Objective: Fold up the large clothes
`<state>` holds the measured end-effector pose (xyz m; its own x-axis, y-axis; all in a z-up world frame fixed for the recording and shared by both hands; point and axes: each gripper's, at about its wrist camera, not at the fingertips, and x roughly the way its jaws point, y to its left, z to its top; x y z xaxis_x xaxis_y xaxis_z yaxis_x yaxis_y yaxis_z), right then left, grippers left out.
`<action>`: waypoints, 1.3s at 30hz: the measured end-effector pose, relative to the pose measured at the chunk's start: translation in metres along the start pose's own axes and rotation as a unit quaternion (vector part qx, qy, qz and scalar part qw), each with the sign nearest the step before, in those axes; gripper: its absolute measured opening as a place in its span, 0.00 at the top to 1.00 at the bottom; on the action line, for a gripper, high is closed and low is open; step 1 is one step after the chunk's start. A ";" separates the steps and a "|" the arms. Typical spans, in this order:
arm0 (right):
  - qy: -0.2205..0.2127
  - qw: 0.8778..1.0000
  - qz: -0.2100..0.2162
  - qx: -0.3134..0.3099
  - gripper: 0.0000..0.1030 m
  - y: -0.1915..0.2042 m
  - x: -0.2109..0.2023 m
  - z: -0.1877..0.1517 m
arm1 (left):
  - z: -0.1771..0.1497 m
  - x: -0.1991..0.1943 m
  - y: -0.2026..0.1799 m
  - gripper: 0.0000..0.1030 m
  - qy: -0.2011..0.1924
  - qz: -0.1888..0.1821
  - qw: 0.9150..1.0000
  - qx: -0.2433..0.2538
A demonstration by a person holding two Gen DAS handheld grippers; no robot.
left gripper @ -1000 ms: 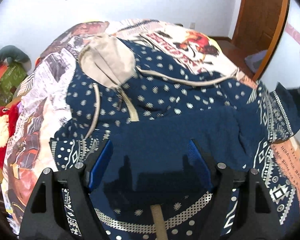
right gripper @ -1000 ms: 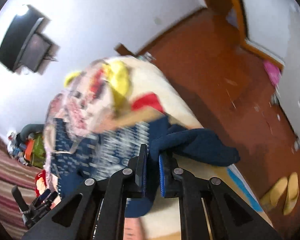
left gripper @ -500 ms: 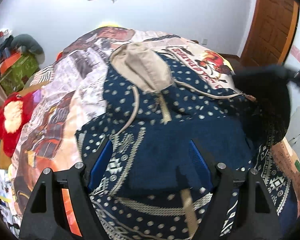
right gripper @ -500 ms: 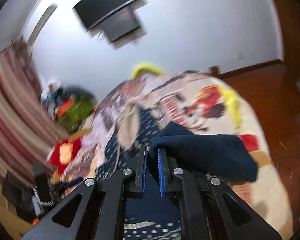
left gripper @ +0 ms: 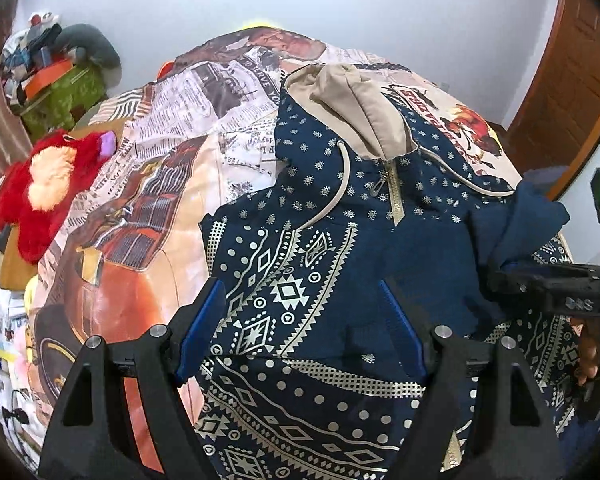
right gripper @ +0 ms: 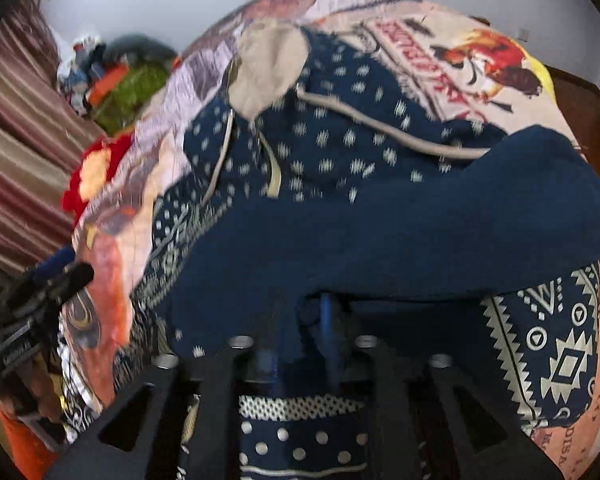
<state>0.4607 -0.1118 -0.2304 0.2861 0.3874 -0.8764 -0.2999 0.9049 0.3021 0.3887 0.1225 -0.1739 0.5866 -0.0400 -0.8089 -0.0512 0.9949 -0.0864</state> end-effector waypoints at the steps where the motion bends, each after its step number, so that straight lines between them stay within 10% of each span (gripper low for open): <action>1: -0.002 1.000 -0.001 -0.001 0.47 0.000 -0.005 -0.002 | 0.001 0.000 -0.002 0.25 0.000 -0.002 1.000 0.000; 16: -0.194 0.975 -0.102 -0.037 0.23 -0.067 -0.165 -0.027 | 0.046 -0.010 -0.167 0.25 -0.019 -0.087 0.984 0.154; 29: -0.174 0.964 -0.201 0.012 0.18 -0.175 -0.180 -0.075 | 0.033 0.080 -0.335 0.26 0.038 -0.103 0.941 0.321; 39: -0.151 0.972 -0.178 0.018 0.18 -0.181 -0.159 -0.078 | 0.041 0.088 -0.344 0.84 0.027 -0.113 0.948 0.297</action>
<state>0.3984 -0.3516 -0.1748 0.6208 0.0786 -0.7800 -0.1027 0.9945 0.0184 0.4914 -0.2191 -0.1917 0.4856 -0.2478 -0.8383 0.5448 0.8358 0.0685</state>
